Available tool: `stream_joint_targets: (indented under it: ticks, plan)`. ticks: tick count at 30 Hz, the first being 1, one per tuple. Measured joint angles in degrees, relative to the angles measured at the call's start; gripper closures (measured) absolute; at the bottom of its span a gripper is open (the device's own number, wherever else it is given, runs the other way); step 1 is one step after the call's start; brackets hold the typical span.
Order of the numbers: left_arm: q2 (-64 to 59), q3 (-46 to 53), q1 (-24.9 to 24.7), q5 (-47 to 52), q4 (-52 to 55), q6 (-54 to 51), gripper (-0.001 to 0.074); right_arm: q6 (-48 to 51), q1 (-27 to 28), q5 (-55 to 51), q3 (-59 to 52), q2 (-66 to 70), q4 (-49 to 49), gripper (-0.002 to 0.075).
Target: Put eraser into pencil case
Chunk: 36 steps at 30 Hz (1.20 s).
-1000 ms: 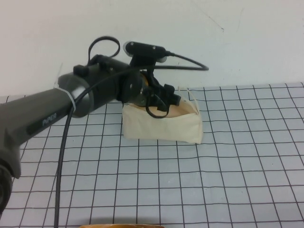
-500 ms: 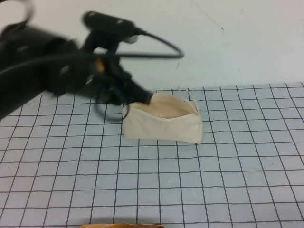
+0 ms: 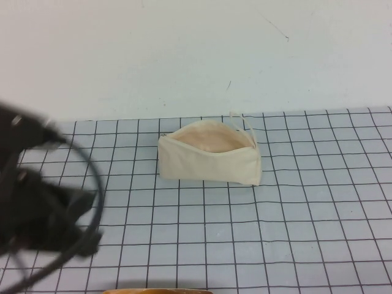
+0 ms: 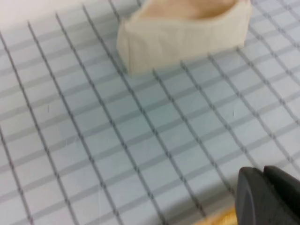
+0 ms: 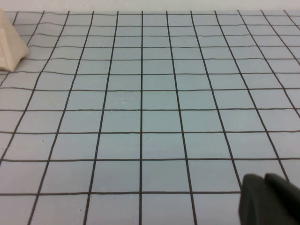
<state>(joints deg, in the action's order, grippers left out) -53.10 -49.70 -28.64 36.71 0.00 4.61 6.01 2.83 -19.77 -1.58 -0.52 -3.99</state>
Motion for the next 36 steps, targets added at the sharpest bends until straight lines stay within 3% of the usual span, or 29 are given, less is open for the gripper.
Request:
stream_joint_targets:
  ticks: [9, 13, 17, 21, 28, 32, 36]
  plan:
    - [9.1, 1.0, 0.0, 16.8, 0.0, 1.7, 0.0736, 0.0, 0.0, 0.0, 0.0, 0.0, 0.0, 0.0727]
    - [13.5, 1.5, 0.0, 18.5, 1.9, 1.7, 0.0736, 0.0, 0.0, 0.0, 0.0, 0.0, 0.0, 0.0728]
    - [18.7, 6.5, 0.0, 11.9, 3.9, 2.0, 0.0736, 0.0, 0.0, 0.0, 0.0, 0.0, 0.0, 0.0728]
    - [25.2, 16.8, 1.6, -2.9, 4.4, 2.1, 0.0736, 0.0, 0.0, 0.0, 0.0, 0.0, 0.0, 0.0728]
    - [37.4, 35.1, 12.7, -24.0, 3.2, 2.2, 0.0736, 0.0, 0.0, 0.0, 0.0, 0.0, 0.0, 0.0728]
    - [43.8, 42.5, 20.7, -26.3, 3.2, 2.6, 0.0736, 0.0, 0.0, 0.0, 0.0, 0.0, 0.0, 0.0728]
    - [48.8, 48.5, 25.6, -26.7, 2.9, 2.6, 0.0736, 0.0, 0.0, 0.0, 0.0, 0.0, 0.0, 0.0728]
